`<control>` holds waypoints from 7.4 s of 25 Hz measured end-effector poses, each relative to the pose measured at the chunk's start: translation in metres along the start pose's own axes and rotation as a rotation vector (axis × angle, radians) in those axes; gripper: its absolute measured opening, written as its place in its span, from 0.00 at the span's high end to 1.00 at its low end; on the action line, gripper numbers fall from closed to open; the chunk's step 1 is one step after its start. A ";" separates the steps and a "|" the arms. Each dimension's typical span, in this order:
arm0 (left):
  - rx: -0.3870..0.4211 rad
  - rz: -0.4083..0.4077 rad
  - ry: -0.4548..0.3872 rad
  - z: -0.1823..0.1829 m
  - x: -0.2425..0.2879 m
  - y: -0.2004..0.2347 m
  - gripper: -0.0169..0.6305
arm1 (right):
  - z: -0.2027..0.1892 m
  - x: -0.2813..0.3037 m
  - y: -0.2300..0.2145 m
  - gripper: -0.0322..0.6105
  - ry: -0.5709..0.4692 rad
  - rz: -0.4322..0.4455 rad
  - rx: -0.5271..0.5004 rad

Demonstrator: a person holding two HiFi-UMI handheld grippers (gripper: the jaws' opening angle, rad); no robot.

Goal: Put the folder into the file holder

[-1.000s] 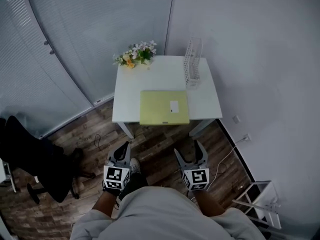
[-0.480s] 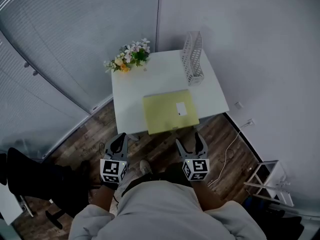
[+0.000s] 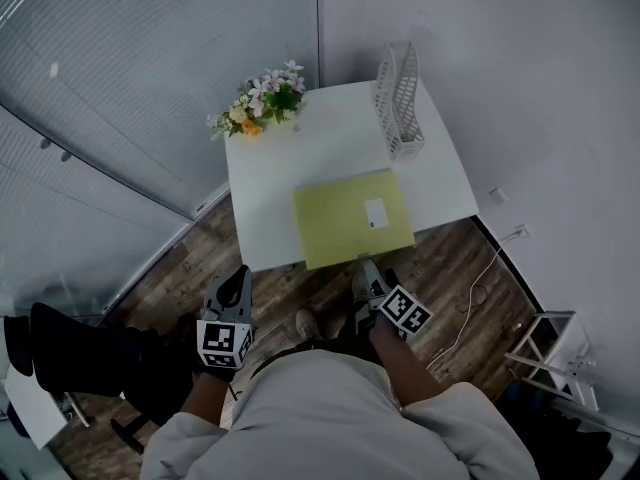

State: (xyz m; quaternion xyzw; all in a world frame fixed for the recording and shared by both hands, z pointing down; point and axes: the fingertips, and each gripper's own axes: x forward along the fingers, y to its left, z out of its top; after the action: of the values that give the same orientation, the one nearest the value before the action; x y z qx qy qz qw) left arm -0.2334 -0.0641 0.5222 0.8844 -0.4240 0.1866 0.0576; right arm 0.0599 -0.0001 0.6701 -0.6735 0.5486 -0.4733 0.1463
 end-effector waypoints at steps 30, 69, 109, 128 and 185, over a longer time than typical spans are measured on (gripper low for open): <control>0.070 -0.052 0.150 -0.018 0.042 -0.004 0.96 | -0.048 0.123 -0.071 0.54 -0.104 0.202 0.700; -0.017 -0.128 -0.048 0.058 0.119 -0.053 0.96 | 0.214 -0.013 0.005 0.73 -0.258 0.229 -0.011; -0.149 0.133 0.141 0.013 0.137 -0.015 0.96 | 0.408 0.171 0.157 0.73 -0.692 0.127 -0.818; -0.132 0.091 0.318 -0.034 0.152 -0.020 0.96 | 0.360 0.221 0.106 0.72 -0.727 0.114 -0.889; -0.147 0.059 0.260 -0.028 0.164 -0.016 0.96 | 0.311 0.250 0.049 0.43 -0.413 -0.029 -1.037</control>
State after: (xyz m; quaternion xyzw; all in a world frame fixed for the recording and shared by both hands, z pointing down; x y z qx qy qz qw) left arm -0.1356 -0.1665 0.6114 0.8333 -0.4512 0.2697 0.1710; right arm 0.2663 -0.3366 0.5960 -0.7433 0.6604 -0.0016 -0.1063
